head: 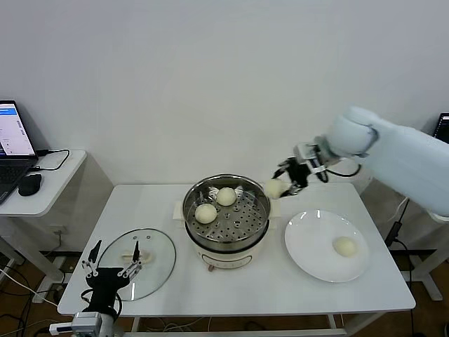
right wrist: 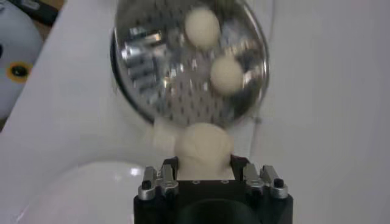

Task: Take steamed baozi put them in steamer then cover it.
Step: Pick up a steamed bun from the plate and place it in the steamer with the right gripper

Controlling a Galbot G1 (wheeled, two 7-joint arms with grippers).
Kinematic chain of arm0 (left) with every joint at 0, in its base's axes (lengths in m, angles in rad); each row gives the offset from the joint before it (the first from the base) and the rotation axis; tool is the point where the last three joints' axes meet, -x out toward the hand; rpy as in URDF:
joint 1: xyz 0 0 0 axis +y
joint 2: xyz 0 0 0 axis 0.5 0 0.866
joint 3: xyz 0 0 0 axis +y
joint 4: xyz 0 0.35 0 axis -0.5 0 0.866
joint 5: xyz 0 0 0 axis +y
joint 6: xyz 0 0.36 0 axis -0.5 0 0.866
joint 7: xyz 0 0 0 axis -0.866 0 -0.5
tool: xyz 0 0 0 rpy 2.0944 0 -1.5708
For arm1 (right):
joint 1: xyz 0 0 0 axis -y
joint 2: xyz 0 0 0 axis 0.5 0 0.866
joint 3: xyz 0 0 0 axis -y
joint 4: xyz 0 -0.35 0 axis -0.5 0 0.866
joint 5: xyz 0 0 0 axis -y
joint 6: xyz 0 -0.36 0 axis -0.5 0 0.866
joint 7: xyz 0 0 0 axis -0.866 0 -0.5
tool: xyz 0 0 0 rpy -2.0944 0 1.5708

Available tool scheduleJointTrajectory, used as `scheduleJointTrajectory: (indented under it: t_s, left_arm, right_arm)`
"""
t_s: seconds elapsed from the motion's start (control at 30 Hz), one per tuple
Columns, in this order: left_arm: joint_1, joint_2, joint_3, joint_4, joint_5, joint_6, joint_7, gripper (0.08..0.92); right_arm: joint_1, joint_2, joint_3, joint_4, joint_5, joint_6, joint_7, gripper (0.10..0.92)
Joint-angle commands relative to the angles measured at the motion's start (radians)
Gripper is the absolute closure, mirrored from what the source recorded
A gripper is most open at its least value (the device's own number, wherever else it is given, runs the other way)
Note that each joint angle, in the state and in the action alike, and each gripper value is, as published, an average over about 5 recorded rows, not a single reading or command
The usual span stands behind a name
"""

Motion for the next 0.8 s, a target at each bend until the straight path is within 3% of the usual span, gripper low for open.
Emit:
scheduleJointTrajectory:
  t_s: [0.03,0.57,0.8]
  left_arm:
    - [-0.002,-0.001,-0.006,0.002,-0.002,0.000,-0.001,0.177]
    - [-0.017,-0.018,-0.020,0.023,-0.019,-0.013,-0.008,0.177]
    - [-0.020,-0.017,-0.022,0.036,-0.018,-0.019,-0.009,0.177]
  right_arm:
    - [0.040,0.200,-0.135,-0.017,-0.011,0.168,0.051,0.474]
    - [-0.035,0.354,-0.202,-0.134,-0.304,0.486,0.042,0.465]
    - [-0.051,0.355,-0.204,-0.139,-0.327,0.523,0.040,0.457]
